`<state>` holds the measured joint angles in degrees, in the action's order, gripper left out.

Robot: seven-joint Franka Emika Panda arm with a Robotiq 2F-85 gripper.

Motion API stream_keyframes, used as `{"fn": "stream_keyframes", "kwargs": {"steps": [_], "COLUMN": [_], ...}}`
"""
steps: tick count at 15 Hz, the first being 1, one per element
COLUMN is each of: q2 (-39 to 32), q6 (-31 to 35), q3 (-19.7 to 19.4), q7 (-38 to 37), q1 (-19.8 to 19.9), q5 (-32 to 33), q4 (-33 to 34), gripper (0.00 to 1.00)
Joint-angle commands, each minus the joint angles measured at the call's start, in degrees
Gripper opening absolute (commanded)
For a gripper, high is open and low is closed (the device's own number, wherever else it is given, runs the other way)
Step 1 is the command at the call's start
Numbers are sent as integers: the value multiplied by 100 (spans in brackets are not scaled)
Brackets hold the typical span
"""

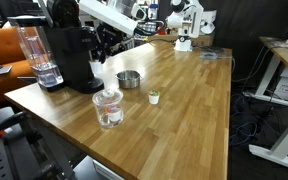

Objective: Remove the coffee pod from the coffee maker and put it on the table

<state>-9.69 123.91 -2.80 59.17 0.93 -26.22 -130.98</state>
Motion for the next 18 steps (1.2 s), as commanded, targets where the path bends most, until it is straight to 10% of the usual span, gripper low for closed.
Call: {"fn": "stream_keyframes", "kwargs": {"steps": [1,18], "q2": [-346,-2024], "q6": [-204,-654], "q3": [132,533], "q7": [323,827], "q1": [285,871], "q5": [-59,82], "q4": [451,1846], "gripper": [1,1]}}
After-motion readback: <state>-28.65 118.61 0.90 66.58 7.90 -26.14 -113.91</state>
